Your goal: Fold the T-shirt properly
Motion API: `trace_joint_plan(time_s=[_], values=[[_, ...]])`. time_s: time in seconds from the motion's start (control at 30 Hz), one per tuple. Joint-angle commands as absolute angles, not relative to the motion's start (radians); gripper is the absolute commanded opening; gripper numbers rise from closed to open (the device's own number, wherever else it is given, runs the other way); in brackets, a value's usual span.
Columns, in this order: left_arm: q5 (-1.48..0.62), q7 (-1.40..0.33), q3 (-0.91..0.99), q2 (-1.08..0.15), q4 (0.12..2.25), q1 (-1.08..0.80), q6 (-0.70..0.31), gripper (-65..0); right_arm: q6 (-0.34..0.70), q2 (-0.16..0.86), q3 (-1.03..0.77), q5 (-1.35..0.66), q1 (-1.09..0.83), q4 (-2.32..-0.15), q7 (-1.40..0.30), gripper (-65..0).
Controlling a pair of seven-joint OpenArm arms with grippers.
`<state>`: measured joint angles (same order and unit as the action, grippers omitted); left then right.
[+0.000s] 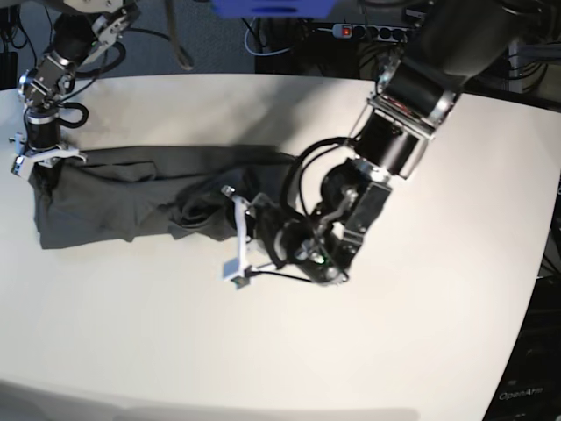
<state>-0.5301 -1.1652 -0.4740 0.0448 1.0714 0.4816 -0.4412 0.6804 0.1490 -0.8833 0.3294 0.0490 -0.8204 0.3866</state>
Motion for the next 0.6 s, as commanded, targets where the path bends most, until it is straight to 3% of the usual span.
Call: trace_joint_plan(time_s=[0.0,0.13,0.33,0.57], values=[[-0.521,-1.136,-0.47,0.084,1.067,0.51,-0.447,-63.0,0.698,0.116,-0.875,0.449,0.028,-0.799,0.202,-64.9],[-0.463,-1.049,-0.464,0.151,1.007,0.51,-0.447,-63.0,0.698,0.116,-0.875,0.449,0.027,-0.799,0.202,-64.9],[-0.596,-0.901,-0.463,0.151,0.94,0.512,-0.447,-63.0,0.698,0.117,-0.875,0.449,0.013,-0.799,0.202,-64.9],[-0.796,-0.926,-0.417,0.067,0.97,0.529,-0.447,-63.0,0.698,0.117,-0.875,0.449,0.008,-0.799,0.202,-64.9]])
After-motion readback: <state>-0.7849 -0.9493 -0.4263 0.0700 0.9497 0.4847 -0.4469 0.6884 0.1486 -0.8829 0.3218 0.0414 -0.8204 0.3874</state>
